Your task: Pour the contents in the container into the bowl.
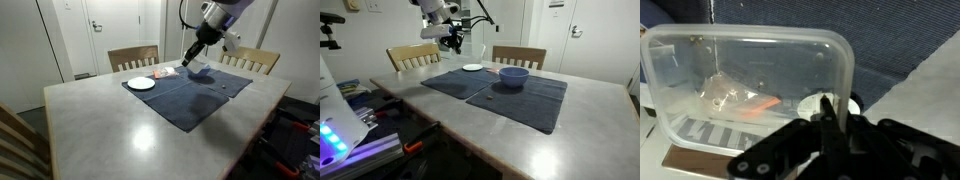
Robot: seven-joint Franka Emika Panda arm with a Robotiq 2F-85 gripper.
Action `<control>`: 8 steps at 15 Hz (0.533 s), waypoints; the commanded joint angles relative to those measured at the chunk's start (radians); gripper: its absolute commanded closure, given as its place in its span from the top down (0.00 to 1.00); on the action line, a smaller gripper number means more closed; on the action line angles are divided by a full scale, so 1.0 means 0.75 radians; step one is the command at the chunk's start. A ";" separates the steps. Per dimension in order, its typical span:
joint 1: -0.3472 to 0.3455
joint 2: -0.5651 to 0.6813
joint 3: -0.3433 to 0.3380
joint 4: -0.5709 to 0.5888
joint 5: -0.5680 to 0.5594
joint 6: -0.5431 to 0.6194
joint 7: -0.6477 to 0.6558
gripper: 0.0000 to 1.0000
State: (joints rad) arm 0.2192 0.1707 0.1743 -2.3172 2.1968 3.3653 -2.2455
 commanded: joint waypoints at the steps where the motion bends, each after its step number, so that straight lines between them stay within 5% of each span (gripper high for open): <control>1: 0.021 0.162 -0.032 0.093 -0.018 0.025 0.033 0.02; 8: -0.016 0.353 -0.012 0.171 -0.016 0.017 0.025 0.02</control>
State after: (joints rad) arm 0.2186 0.3735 0.1602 -2.2381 2.1955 3.3630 -2.2261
